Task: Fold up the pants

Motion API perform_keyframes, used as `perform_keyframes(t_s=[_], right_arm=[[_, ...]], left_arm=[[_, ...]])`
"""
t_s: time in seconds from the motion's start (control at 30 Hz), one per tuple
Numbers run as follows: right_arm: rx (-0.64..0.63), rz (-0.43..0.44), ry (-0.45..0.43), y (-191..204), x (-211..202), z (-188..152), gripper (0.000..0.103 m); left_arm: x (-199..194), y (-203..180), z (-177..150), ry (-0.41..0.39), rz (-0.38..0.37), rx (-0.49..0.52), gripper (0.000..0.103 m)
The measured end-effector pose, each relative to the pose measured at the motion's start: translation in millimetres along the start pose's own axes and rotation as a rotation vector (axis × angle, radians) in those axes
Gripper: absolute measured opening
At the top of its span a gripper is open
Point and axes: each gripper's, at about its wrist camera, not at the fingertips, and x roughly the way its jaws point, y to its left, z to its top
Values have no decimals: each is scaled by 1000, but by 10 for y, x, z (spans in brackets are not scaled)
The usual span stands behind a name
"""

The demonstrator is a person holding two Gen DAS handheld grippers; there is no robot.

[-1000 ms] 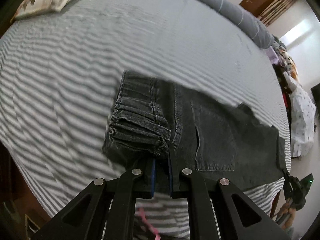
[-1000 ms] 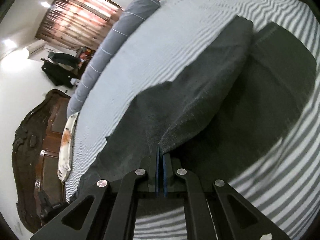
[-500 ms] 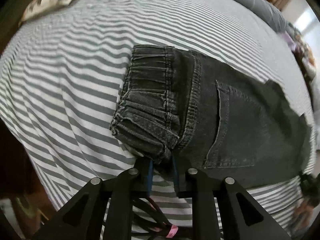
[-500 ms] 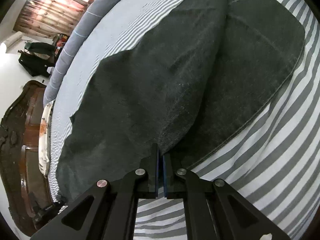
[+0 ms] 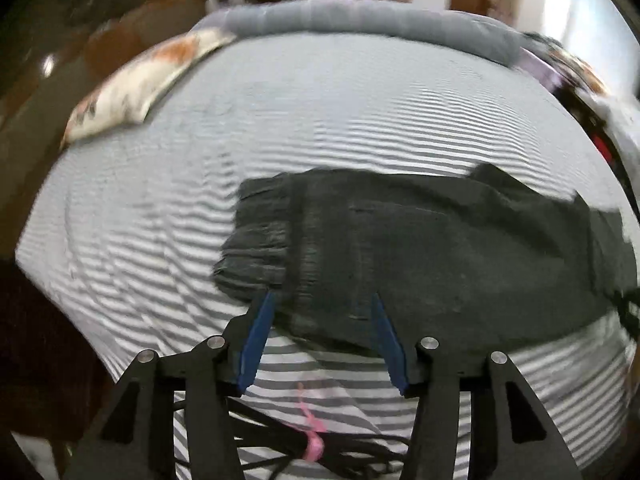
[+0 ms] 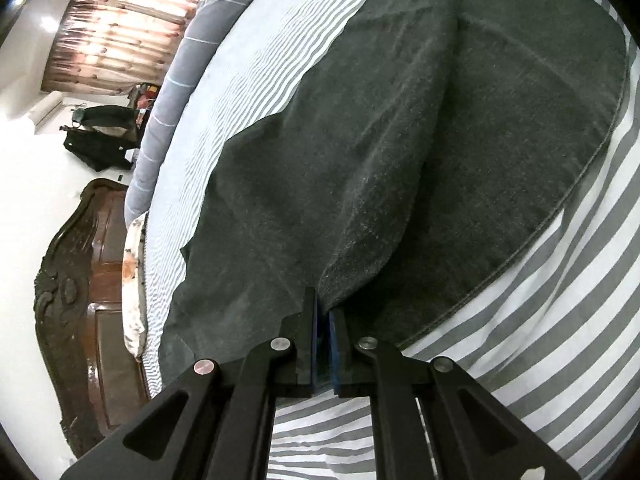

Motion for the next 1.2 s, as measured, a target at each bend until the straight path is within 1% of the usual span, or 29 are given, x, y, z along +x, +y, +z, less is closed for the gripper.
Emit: perform_keyframes(t_s=[0.03,0.1,0.23,0.33,0.43,0.57,0.63,0.77,0.83,0.93,1.0,1.03,1.07,1.1,1.13,1.17,1.2], right_arm=[[0,4,5,-18,1,10,8],[1,12,13,-61,16,27,8],[84,108,24,-175,36,60,8],[81,159,27,-133,28,97,8],[80,187,23,-70,1,126,7],[85,209,25,-29,-21,170,6],[77,204,28,-9,-16,185,6],[88,227,35,35,25,198,6],[93,241,37,27,27,218,6],[109,264,42,3,28,246,6],[116,277,48,-3,49,254,6],[116,282,51,-4,62,258,6],[110,285,52,-4,76,266,6],[97,286,51,-4,85,274,8],[88,274,47,-5,91,283,8],[90,254,44,-22,93,297,10],[100,250,39,-54,91,317,14]], left_arm=[[-93,-133,-37,-20,-4,44,53],[-180,-397,-46,-57,-40,113,53],[-311,-1050,-20,-128,-169,266,53],[-267,-1556,-24,-174,-247,367,53],[-157,-2014,-59,-172,-313,436,53],[-67,-2534,-121,-182,-374,532,53],[-48,-2779,-189,-201,-382,595,53],[40,-3196,-296,-233,-359,707,53],[143,-3353,-299,-225,-351,729,53],[315,-3487,-264,-202,-329,723,53],[416,-3558,-251,-195,-299,734,52],[449,-3571,-270,-199,-291,742,47],[483,-3599,-266,-200,-294,752,39],[515,-3617,-255,-188,-307,758,13],[550,-3629,-229,-159,-324,755,6],[577,-3630,-196,-148,-326,736,6],[591,-3619,-160,-149,-326,715,5]])
